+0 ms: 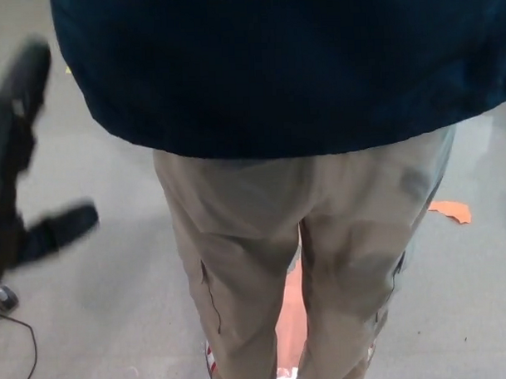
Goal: A person hands a coat to the robot and the robot grabs it with both hands and holds it while the person wears the coat.
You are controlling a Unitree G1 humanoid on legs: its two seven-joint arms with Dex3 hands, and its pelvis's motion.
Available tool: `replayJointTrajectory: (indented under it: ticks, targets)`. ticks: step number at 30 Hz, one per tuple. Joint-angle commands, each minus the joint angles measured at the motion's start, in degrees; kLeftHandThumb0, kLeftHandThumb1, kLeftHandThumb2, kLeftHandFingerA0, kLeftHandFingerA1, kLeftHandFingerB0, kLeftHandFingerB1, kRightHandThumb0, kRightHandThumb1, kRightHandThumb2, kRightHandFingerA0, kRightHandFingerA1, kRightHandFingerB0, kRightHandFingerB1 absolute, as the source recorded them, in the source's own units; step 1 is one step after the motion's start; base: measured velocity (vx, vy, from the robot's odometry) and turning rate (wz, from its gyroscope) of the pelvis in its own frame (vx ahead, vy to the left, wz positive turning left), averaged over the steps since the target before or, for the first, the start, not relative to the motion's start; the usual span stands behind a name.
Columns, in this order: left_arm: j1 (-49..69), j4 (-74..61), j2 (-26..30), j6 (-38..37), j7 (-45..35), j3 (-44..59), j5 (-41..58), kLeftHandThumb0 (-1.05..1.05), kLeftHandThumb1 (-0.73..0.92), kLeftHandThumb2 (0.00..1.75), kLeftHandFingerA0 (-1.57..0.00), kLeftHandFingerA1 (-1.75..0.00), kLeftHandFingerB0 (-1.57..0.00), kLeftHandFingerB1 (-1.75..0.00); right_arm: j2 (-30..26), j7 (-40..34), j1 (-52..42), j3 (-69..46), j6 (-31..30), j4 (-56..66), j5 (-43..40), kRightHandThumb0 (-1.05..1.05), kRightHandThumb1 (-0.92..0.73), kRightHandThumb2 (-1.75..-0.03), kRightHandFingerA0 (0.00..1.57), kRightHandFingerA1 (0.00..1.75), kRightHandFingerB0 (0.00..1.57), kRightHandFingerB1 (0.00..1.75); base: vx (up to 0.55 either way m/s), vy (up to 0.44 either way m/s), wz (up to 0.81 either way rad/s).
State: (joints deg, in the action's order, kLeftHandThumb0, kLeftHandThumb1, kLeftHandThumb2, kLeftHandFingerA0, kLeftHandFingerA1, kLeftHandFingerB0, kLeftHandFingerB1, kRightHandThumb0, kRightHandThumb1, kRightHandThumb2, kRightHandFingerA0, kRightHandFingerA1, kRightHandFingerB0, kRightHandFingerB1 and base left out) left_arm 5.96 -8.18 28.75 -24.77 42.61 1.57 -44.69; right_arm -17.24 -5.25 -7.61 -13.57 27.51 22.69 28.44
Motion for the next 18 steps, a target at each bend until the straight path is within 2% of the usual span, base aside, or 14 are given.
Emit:
replayJointTrajectory:
  ticks: [1,3,4,5,6,7,8,10,11,12,13,14,15,18]
  targets:
    - [17.73,1.52,-3.32,-9.72,20.2,-4.39,-11.06,-0.81,0.67,1.05,-0.01,-0.23,-0.1,-0.3,7.53,-11.08,-23.42,3.39,13.62,-0.66,8.7,-0.93,-0.76,-1.06,0.0,0.16,0.0,0.07,0.0,0.0,0.0]
    - [18.7,3.67,-3.4,-8.8,21.34,-5.89,-12.37,-0.82,0.68,1.06,-0.03,-0.25,-0.04,-0.28,7.45,-12.02,-24.34,4.3,13.53,-2.96,10.12,-0.89,-0.75,-1.07,0.0,0.18,0.0,0.1,0.0,0.0,0.0]
    - [19.11,4.8,-3.33,-8.45,22.2,-6.62,-13.14,-0.83,0.87,0.66,-0.04,-0.3,-0.1,-0.27,7.22,-12.13,-24.83,4.68,13.73,-4.03,10.36,-0.89,-0.76,-1.08,0.0,0.16,0.0,0.1,0.0,0.0,0.0]
    - [19.38,5.78,-3.25,-8.17,23.01,-7.26,-13.76,-0.83,0.87,0.66,-0.04,-0.3,-0.1,-0.27,6.97,-12.12,-25.21,5.0,13.88,-4.9,10.44,-0.89,-0.76,-1.08,0.0,0.16,0.0,0.1,0.0,0.0,0.0]
    - [19.39,8.25,-3.19,-7.05,22.77,-8.59,-14.37,-0.8,0.68,1.09,0.0,-0.23,-0.12,-0.31,6.52,-11.65,-25.31,5.82,13.24,-6.9,10.4,-0.75,-0.8,-0.85,0.0,0.09,0.0,0.0,0.0,0.0,0.0]
    - [18.0,10.68,-3.27,-6.9,22.68,-9.54,-14.34,-0.84,0.7,1.08,0.0,-0.25,-0.12,-0.33,6.16,-11.34,-24.2,6.47,12.54,-8.64,10.3,-0.83,-0.7,-0.93,0.0,0.07,0.0,0.0,0.0,0.0,0.0]
    - [17.13,12.56,-3.16,-6.98,23.63,-10.39,-14.74,-0.83,0.86,0.67,-0.09,-0.31,-0.15,-0.27,5.98,-11.32,-23.96,6.93,12.01,-9.47,10.68,-0.78,-0.67,-0.91,0.0,0.08,0.0,0.02,0.0,0.0,0.0]
    - [15.41,16.26,-2.73,-6.61,25.68,-12.0,-15.77,-0.82,0.86,0.67,-0.09,-0.33,-0.15,-0.27,5.86,-10.77,-23.89,7.99,10.01,-10.13,11.89,-0.89,-0.76,-1.09,0.0,0.13,0.0,0.09,0.0,0.0,0.0]
    - [13.79,19.07,-2.56,-5.97,27.13,-13.1,-16.64,-0.38,0.44,1.05,-0.02,-0.52,0.0,-0.48,5.73,-10.25,-23.3,8.84,8.86,-11.06,12.42,-0.8,-0.66,-0.91,0.0,0.1,0.0,0.03,0.0,0.0,0.0]
    - [12.79,20.9,-2.42,-5.62,28.1,-13.93,-17.17,-0.38,0.44,1.05,-0.02,-0.52,0.0,-0.48,5.43,-10.35,-22.81,9.32,8.68,-12.04,12.75,-0.77,-0.85,-0.66,0.0,0.13,0.0,0.07,0.0,0.0,0.0]
    - [12.11,22.11,-2.28,-5.44,28.7,-14.54,-17.42,-0.38,0.44,1.05,-0.02,-0.52,0.0,-0.48,5.12,-10.6,-22.41,9.61,8.72,-12.76,13.01,-0.77,-0.85,-0.66,0.0,0.13,0.0,0.07,0.0,0.0,0.0]
    - [11.35,24.0,-2.25,-5.11,29.23,-15.35,-17.66,-0.81,0.85,0.66,-0.17,-0.36,-0.21,-0.28,4.72,-10.35,-22.1,10.06,8.14,-13.6,13.48,-0.8,-0.67,-0.93,0.0,0.13,0.0,0.07,0.0,0.0,0.0]
    - [10.13,26.31,-2.22,-4.83,29.87,-16.17,-17.8,-0.81,0.84,0.66,-0.23,-0.37,-0.26,-0.29,4.39,-9.28,-21.68,10.56,7.0,-14.19,13.26,-0.81,-0.69,-1.05,0.0,0.2,0.0,0.15,0.0,0.0,0.0]
    - [5.09,31.56,-1.8,-4.28,30.07,-17.38,-17.23,-0.8,0.85,0.66,-0.29,-0.37,-0.3,-0.29,4.16,-7.24,-18.31,11.52,3.44,-15.83,13.04,-0.86,-0.71,-1.05,0.0,0.15,0.0,0.11,0.0,0.0,0.0]
